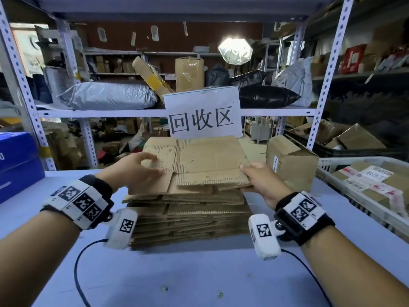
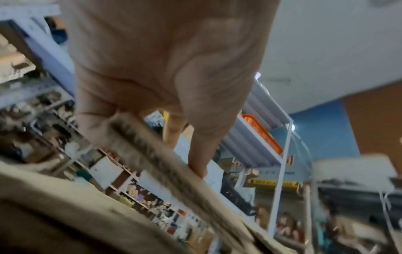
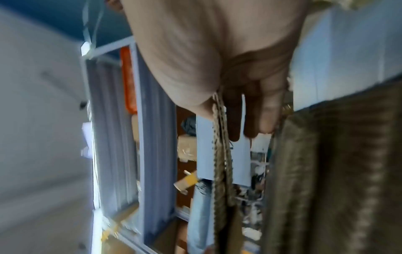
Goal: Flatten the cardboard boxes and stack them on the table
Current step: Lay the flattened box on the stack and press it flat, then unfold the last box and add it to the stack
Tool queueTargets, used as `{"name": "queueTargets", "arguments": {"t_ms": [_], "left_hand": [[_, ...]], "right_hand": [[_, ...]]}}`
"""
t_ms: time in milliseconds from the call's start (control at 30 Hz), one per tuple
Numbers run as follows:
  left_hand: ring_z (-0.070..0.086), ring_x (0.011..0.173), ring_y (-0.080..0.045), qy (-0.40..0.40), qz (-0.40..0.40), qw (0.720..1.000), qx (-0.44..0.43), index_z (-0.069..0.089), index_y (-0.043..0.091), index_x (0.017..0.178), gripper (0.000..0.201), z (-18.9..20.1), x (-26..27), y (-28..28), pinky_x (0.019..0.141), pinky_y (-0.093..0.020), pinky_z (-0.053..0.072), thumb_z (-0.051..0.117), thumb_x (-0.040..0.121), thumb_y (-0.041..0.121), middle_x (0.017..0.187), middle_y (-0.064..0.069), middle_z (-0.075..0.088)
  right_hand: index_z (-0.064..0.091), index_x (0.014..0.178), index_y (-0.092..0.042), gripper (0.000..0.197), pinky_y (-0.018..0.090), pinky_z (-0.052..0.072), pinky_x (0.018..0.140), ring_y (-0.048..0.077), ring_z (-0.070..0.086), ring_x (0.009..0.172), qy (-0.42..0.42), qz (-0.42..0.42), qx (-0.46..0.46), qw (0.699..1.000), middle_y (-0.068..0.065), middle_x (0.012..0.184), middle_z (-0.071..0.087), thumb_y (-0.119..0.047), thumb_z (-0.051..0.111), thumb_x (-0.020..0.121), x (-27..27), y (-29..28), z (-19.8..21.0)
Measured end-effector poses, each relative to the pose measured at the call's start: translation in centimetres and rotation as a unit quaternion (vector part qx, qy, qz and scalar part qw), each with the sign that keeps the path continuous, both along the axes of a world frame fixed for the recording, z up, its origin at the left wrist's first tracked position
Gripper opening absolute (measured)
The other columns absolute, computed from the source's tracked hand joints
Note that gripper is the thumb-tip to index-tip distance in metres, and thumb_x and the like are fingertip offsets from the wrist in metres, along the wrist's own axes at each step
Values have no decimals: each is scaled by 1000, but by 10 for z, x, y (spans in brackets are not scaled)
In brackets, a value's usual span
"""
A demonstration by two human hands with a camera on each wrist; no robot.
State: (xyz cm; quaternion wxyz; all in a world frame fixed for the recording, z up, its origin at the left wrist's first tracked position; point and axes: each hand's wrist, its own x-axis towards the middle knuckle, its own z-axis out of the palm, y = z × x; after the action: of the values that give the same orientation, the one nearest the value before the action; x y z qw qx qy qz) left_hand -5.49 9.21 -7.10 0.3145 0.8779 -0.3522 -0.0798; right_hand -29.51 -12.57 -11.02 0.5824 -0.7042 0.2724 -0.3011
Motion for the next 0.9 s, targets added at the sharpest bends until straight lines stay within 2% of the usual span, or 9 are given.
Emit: {"name": "queueTargets", "arguments": {"t_ms": [100,167,300,400,467,533,600,800,900], "left_hand": [[59,109,-23,-33,0,988,148,54,42,137,65,-15,14,7,86,-36,57,74,79,66,134,0,53],[58,112,-20,-47,-13,974,221,50,47,138,67,-26,19,8,88,-35,57,67,79,75,136,3,53],[59,95,-12,-21,-19,970,240,45,54,129,55,-32,19,8,67,-30,59,61,81,77,114,9,54],[59,117,-19,-94,-40,956,277,49,38,140,55,-22,13,2,94,-32,53,61,92,62,135,4,56],[53,130,-22,-155,-64,951,261,50,25,146,59,-3,2,-8,108,-32,44,64,95,52,149,-1,52],[58,118,-21,-202,-97,951,212,57,21,139,54,24,-19,-21,99,-31,46,66,94,51,143,-3,58],[59,103,-18,-207,-142,956,155,63,22,122,39,49,-46,-43,91,-31,49,63,96,51,130,-3,64],[64,110,-21,-213,-239,944,80,69,25,124,37,74,-123,-158,99,-37,53,60,97,48,125,2,67],[65,110,-29,-168,-278,940,108,64,7,126,44,65,-150,-229,90,-44,60,57,101,41,127,-7,63]], "right_hand": [[53,68,-15,34,26,37,59,15,50,59,161,-9,-152,975,-3,58,54,-27,58,99,5,-1,-14],[48,72,-14,31,30,33,64,20,45,65,206,-5,-175,963,7,68,45,-28,58,98,9,-2,-25],[47,79,-12,26,32,32,68,22,41,70,215,-2,-175,961,11,77,39,-26,57,98,14,-3,-34],[58,81,-13,22,35,47,73,24,50,74,210,1,-168,963,11,76,47,-29,60,96,12,-6,-30],[70,112,-9,29,31,45,77,22,59,85,204,-5,-173,964,8,92,62,-32,61,96,7,-14,-22],[60,134,-13,43,31,45,90,19,59,106,185,-46,-181,965,3,121,63,-33,62,96,0,-26,-7],[62,129,-21,35,34,48,93,17,59,107,142,-96,-193,966,-1,123,64,-31,62,95,-11,-42,10],[60,79,-34,6,33,47,82,17,61,92,70,-248,-228,939,-11,94,66,-37,56,79,-48,-111,44],[68,108,-26,32,35,48,89,28,61,106,106,-292,-207,928,5,116,66,-28,54,79,-62,-162,38]]}}
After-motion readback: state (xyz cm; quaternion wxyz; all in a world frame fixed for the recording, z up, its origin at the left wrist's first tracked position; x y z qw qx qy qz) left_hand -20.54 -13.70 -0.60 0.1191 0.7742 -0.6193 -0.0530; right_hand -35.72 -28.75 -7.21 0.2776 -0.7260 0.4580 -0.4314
